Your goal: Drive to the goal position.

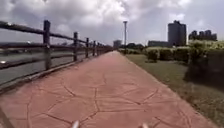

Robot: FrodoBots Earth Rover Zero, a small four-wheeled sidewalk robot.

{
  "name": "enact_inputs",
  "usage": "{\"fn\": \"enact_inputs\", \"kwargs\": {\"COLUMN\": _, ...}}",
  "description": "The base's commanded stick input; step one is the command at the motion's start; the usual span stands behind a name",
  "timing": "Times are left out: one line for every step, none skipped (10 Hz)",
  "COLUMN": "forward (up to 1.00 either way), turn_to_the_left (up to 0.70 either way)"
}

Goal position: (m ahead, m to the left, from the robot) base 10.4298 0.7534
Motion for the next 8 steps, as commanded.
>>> {"fn": "enact_inputs", "kwargs": {"forward": 0.70, "turn_to_the_left": 0.02}}
{"fn": "enact_inputs", "kwargs": {"forward": 0.70, "turn_to_the_left": 0.02}}
{"fn": "enact_inputs", "kwargs": {"forward": 0.70, "turn_to_the_left": 0.02}}
{"fn": "enact_inputs", "kwargs": {"forward": 0.70, "turn_to_the_left": 0.02}}
{"fn": "enact_inputs", "kwargs": {"forward": 0.70, "turn_to_the_left": 0.02}}
{"fn": "enact_inputs", "kwargs": {"forward": 0.70, "turn_to_the_left": 0.02}}
{"fn": "enact_inputs", "kwargs": {"forward": 0.70, "turn_to_the_left": 0.02}}
{"fn": "enact_inputs", "kwargs": {"forward": 0.70, "turn_to_the_left": 0.03}}
